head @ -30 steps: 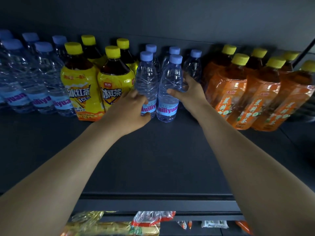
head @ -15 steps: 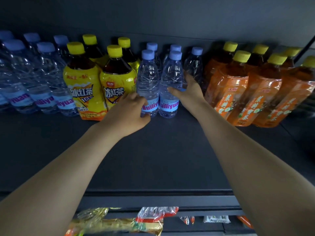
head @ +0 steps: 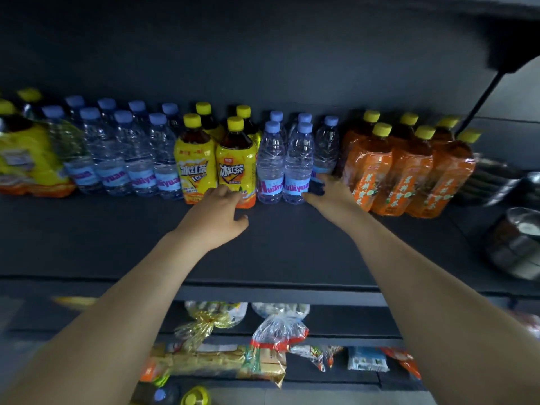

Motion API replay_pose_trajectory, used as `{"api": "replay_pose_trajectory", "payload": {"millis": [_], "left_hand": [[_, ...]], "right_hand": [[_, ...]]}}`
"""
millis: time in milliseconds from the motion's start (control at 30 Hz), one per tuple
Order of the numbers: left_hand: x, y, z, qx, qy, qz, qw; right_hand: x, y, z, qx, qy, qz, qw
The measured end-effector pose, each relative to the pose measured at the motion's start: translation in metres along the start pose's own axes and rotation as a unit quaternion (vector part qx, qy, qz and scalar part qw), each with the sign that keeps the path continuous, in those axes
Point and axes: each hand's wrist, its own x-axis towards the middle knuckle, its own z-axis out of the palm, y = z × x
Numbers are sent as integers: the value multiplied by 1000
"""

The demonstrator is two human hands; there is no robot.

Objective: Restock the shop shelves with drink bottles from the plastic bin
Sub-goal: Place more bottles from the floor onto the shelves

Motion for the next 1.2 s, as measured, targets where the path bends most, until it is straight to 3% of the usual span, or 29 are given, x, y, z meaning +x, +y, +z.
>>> {"api": "replay_pose_trajectory", "payload": {"millis": [267, 567, 900, 1200], "left_hand": [[-74, 2, -63, 24, 26, -33, 999], [-172, 23, -107, 65, 59, -102, 991], [-327, 91, -84, 85, 75, -192, 975], [-433, 108, -78, 94, 78, -257, 959]], "right_hand": [[-69, -55, -17, -140, -44, -17, 989], [-143, -89, -36, -302, -103, -82, 944], [-261, -85, -43, -228, -144, -165, 948], [-352, -105, -7, -230, -202, -229, 924]]}}
